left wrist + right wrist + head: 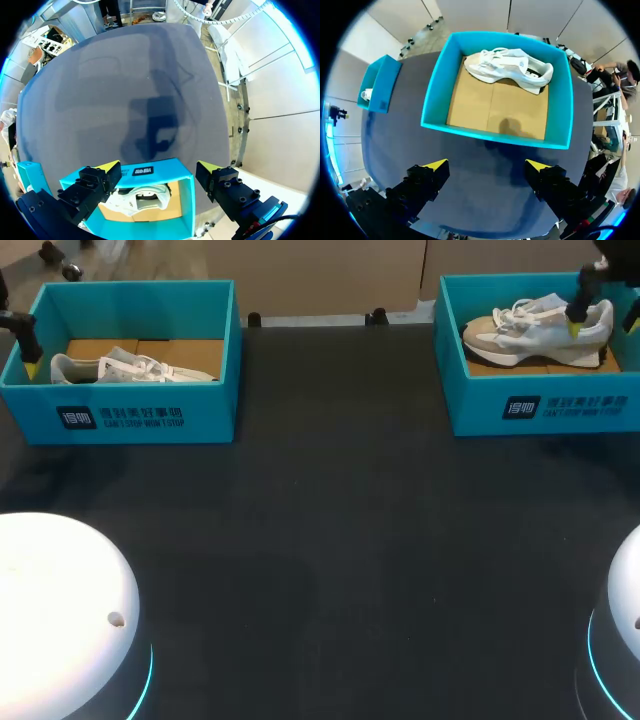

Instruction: Take the shoe out of the shoebox, open the shoe tongue, remove and reinsert the insole, then place the shoe into the shoebox

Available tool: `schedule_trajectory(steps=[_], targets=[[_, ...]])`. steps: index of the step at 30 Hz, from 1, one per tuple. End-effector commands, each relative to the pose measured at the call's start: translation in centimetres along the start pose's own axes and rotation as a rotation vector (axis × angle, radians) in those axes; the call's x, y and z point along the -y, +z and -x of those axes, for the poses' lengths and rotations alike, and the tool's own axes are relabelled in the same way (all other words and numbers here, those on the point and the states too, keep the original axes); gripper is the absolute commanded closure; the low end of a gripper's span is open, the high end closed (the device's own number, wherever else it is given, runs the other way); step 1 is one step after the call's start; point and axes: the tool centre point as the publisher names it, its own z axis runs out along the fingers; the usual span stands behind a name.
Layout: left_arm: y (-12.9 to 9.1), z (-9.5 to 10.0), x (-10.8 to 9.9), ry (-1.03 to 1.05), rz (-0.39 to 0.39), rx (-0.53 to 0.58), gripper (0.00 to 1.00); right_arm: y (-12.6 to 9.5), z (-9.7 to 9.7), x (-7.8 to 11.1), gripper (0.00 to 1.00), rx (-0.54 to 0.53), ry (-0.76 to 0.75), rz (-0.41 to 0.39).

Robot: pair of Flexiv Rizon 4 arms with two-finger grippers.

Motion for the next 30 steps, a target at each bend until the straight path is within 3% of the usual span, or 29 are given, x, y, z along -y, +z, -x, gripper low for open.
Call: schedule_trajectory(steps=[1,5,8,10,12,17,18,30], targets=[[0.0,0.0,0.2,0.0,0.003,-0.002,0.0,-0.1,-0.1,-0.5,0.0,0.003,0.0,-0.041],[0.0,0.0,0.2,0.0,0.003,-0.002,0.0,0.3,0.3,-1.4,0.0,0.055,0.037,-0.043],[0.0,0.0,0.2,0.0,0.003,-0.002,0.0,1.0,1.6,-4.0,0.0,0.085,0.124,0.019],[0.0,0.0,0.2,0.0,0.003,-0.002,0.0,1.3,2.1,-5.0,0.0,0.114,0.143,0.016],[0.0,0.0,0.2,0.0,0.003,-0.002,0.0,1.3,3.2,-6.6,0.0,0.144,0.154,0.07],[0.0,0.0,0.2,0.0,0.003,-0.002,0.0,2.0,6.6,-10.3,0.0,0.215,0.2,0.077],[0.0,0.0,0.2,0.0,0.003,-0.002,0.0,2.5,7.4,-11.0,0.0,0.216,0.223,0.045],[0.0,0.0,0.2,0.0,0.003,-0.002,0.0,2.5,7.4,-11.0,0.0,0.216,0.223,0.045]])
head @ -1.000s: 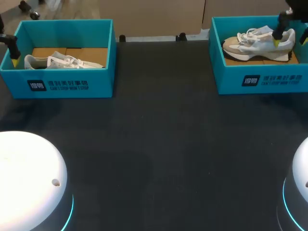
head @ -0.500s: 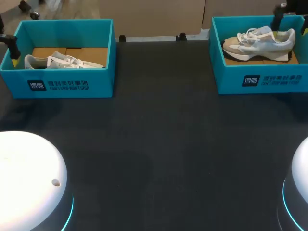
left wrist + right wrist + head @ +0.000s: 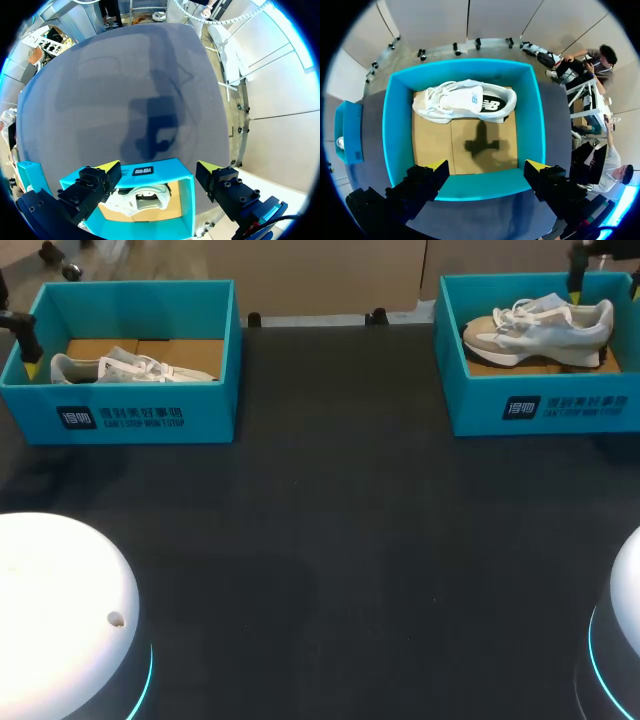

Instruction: Take the shoe out of the shoebox, open the shoe tongue, remove and reinsert the insole, then place the shoe into the shoebox

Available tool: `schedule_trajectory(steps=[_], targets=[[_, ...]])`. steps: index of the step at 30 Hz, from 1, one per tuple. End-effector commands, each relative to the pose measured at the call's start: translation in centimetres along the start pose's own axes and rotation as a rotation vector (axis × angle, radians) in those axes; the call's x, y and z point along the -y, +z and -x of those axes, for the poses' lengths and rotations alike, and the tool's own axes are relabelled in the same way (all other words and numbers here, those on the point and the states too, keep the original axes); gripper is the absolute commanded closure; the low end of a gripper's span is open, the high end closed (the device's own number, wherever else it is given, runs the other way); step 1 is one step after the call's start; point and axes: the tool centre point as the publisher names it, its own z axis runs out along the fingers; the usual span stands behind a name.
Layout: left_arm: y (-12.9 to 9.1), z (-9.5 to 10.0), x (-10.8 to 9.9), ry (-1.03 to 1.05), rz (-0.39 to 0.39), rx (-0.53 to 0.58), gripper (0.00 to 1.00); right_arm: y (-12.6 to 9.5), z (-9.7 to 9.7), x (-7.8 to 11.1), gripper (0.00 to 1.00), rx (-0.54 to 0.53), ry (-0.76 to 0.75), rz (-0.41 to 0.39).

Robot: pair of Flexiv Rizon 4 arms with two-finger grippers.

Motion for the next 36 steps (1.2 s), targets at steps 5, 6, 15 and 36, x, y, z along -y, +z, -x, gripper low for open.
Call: schedule_trajectory(steps=[5,6,15,36], targets=[[0.0,0.0,0.2,0.0,0.003,-0.002,0.0,1.1,1.2,-2.9,0.0,0.062,0.019,0.018],[0.0,0.0,0.2,0.0,0.003,-0.002,0.0,1.3,1.5,-3.5,0.0,0.067,0.025,0.038],[0.0,0.0,0.2,0.0,0.003,-0.002,0.0,4.9,2.6,-6.6,0.0,0.109,0.077,0.081],[0.0,0.0,0.2,0.0,0.003,-0.002,0.0,9.1,2.5,-7.4,0.0,0.134,0.019,0.05]])
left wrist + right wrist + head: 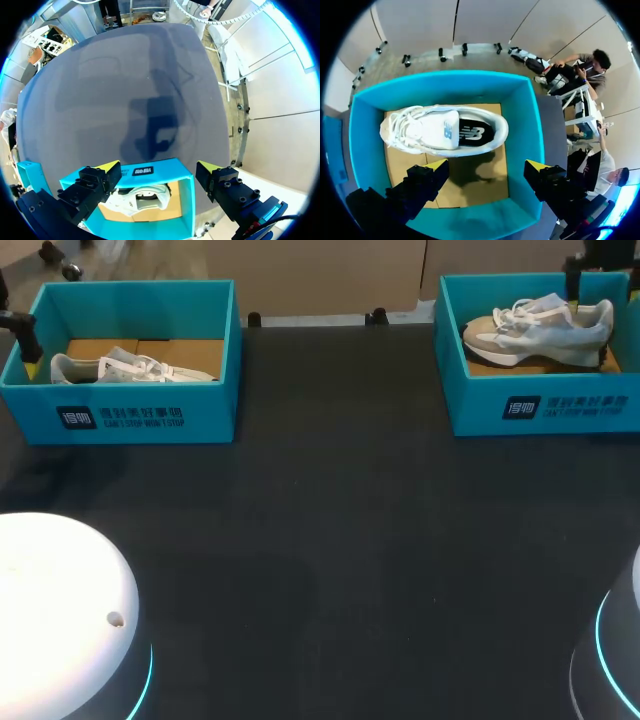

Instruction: Take the shoe out of the shoebox, open the shoe tongue, remove and reinsert the insole, then place the shoe into the shoebox

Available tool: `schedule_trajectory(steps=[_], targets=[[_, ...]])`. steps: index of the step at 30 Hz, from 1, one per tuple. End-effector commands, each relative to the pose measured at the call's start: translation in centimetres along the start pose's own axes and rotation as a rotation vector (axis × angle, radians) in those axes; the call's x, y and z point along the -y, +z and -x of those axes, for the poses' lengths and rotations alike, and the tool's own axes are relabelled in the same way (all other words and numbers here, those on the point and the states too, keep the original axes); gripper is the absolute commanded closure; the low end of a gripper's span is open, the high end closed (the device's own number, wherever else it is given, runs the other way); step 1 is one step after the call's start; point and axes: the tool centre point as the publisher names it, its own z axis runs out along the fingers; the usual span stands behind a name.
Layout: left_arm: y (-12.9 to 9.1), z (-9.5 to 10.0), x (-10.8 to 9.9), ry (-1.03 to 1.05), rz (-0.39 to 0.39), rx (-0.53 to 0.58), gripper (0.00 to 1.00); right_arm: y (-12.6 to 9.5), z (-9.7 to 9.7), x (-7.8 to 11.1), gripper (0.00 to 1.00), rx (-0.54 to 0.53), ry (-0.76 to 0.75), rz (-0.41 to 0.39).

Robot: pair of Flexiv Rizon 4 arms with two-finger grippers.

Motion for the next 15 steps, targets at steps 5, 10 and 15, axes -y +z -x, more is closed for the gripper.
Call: schedule_trajectory(steps=[5,10,15], targets=[[0.0,0.0,0.2,0.0,0.003,-0.002,0.0,3.0,0.5,-1.7,0.0,0.005,0.014,-0.012],[0.0,0.0,0.2,0.0,0.003,-0.002,0.0,4.1,1.0,-2.5,0.0,0.008,0.017,-0.021],[0.0,0.0,0.2,0.0,0.003,-0.002,0.0,4.5,1.3,-3.1,0.05,0.018,0.011,-0.019]])
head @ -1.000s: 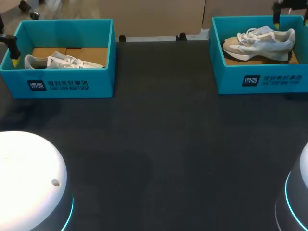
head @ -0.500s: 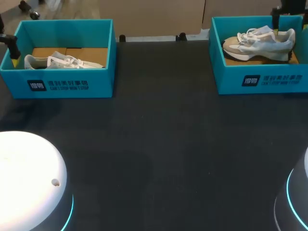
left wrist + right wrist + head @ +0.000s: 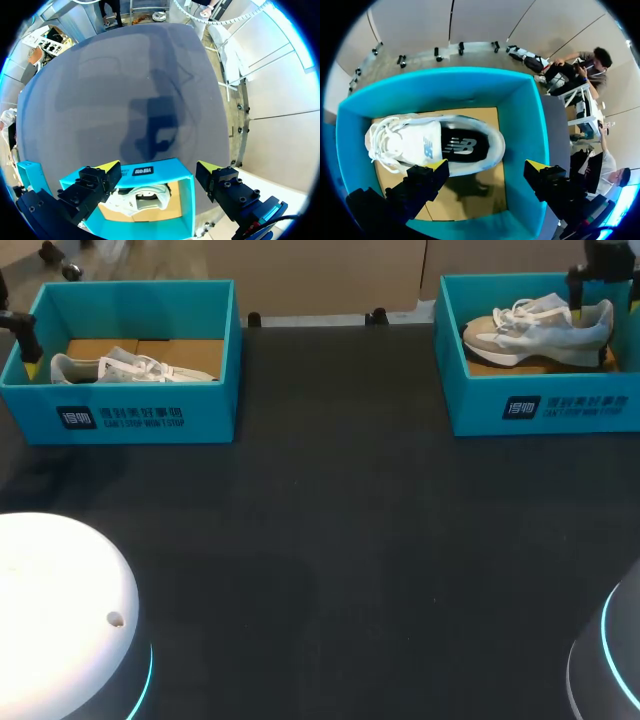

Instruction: Take the shoe out of the shoebox, open the shoe tongue, remove and reinsert the insole, then place the shoe into the shoebox

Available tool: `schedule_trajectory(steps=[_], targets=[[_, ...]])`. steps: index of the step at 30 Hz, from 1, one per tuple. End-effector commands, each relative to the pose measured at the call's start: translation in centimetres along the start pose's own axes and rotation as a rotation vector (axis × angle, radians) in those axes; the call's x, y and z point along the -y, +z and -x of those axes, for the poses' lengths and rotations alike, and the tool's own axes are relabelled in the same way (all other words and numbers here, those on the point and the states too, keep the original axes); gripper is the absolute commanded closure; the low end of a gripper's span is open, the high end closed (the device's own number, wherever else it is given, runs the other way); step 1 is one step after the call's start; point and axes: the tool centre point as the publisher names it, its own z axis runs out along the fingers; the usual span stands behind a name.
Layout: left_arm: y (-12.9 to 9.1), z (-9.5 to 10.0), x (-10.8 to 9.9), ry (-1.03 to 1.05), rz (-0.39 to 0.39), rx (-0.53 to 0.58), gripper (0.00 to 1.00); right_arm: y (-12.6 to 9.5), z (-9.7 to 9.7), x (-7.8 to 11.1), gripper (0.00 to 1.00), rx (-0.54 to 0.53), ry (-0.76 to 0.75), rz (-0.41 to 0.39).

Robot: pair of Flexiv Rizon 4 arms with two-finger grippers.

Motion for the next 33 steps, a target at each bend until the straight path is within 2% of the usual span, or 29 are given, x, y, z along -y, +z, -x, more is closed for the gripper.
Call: schedule_trajectory(steps=[1,7,11,13,16,19,21,23,31,32,33], targets=[[0.0,0.0,0.2,0.0,0.003,-0.002,0.0,0.7,0.0,-1.3,0.04,0.003,-0.005,-0.014],[0.0,0.0,0.2,0.0,0.003,-0.002,0.0,1.9,0.1,-1.8,0.2,0.0,-0.015,-0.023],[0.0,0.0,0.2,0.0,0.003,-0.002,0.0,2.7,0.3,-1.7,0.16,-0.002,-0.019,-0.039],[0.0,0.0,0.2,0.0,0.003,-0.002,0.0,3.0,0.4,-1.6,0.18,-0.001,-0.019,-0.046],[0.0,0.0,0.2,0.0,0.003,-0.002,0.0,3.4,0.7,-1.6,0.17,-0.01,-0.015,-0.049],[0.0,0.0,0.2,0.0,0.003,-0.002,0.0,3.7,0.8,-1.9,0.23,-0.018,-0.021,-0.054],[0.0,0.0,0.2,0.0,0.003,-0.002,0.0,4.0,0.8,-2.0,0.31,-0.021,-0.025,-0.058],[0.0,0.0,0.2,0.0,0.003,-0.002,0.0,4.3,0.8,-2.0,0.29,-0.027,-0.027,-0.065],[0.0,0.0,0.2,0.0,0.003,-0.002,0.0,5.4,0.6,-2.0,0.4,-0.045,-0.036,-0.087],[0.0,0.0,0.2,0.0,0.003,-0.002,0.0,5.5,0.6,-2.0,0.48,-0.049,-0.038,-0.091],[0.0,0.0,0.2,0.0,0.003,-0.002,0.0,5.6,0.5,-2.0,0.51,-0.05,-0.038,-0.094]])
